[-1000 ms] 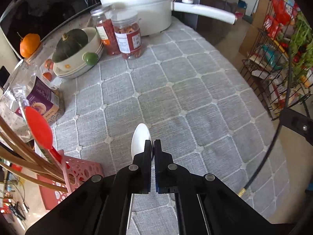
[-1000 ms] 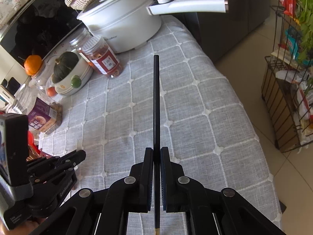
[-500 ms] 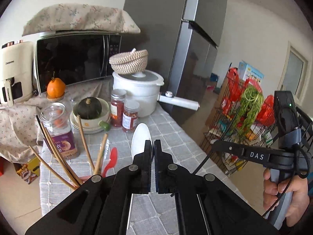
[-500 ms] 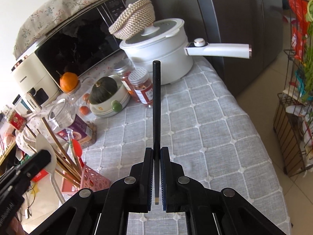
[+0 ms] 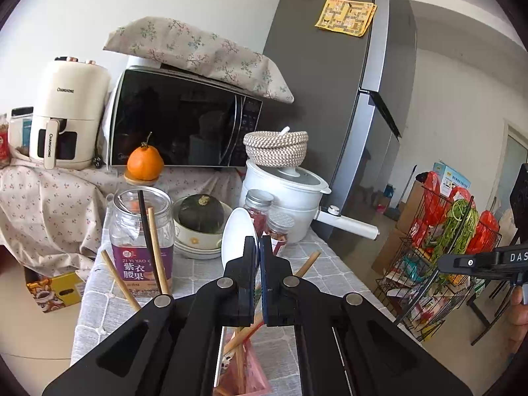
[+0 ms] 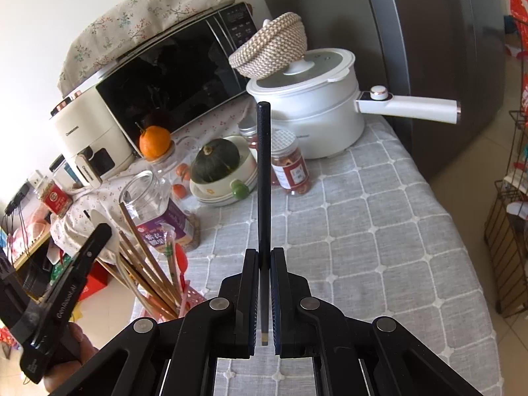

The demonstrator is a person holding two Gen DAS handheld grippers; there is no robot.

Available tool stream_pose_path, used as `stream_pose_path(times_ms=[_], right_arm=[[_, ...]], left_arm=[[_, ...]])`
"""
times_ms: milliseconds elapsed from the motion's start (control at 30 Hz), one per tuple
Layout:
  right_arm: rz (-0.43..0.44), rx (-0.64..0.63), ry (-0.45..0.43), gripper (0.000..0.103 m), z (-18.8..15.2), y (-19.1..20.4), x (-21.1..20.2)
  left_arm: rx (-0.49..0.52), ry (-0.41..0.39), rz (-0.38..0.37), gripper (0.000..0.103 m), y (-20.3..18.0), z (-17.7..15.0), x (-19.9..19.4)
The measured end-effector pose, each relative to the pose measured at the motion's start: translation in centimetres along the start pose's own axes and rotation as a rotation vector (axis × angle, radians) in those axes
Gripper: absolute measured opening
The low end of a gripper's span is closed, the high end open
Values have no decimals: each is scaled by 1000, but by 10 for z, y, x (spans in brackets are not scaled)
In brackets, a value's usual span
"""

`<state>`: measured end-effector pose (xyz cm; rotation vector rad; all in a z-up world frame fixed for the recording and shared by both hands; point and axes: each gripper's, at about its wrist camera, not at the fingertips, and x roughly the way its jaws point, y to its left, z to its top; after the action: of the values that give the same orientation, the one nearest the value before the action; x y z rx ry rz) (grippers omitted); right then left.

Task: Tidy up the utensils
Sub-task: 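Lower the white spoon into the basket and open the left gripper while the right gripper carries the black chopstick, then lower the black chopstick into the basket and open the right gripper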

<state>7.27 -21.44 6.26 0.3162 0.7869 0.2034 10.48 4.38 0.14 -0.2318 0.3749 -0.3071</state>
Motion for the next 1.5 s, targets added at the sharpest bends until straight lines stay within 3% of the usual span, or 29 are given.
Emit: stream_pose_path(times_ms=[233,600,700,767,867,1233,1333,1500], right_arm=[[45,-13,-23,4,1,17,-5],[137,-30,-57,4,3,55,-3],[165,-39,-68,4,3,66,-1],[175,-47,-74,4,2,74,2],[175,-59,-70,4,1,84,12],[83,-153,-24,4,-17,109,56],[86,-181,-2,5,-24,117,68],[123,-163,17,12,-27,116,74]], left_arm=[[-25,87,6,2,12,-23,13],[-64,344,78,7,12,-23,-4],[-78,404,118,19,16,-24,-16],[-91,437,164,39,22,-28,-25],[-118,449,198,49,34,-36,-36],[-113,530,234,51,59,-54,-38],[-114,533,219,53,60,-55,-38],[-108,528,213,65,56,-52,-41]])
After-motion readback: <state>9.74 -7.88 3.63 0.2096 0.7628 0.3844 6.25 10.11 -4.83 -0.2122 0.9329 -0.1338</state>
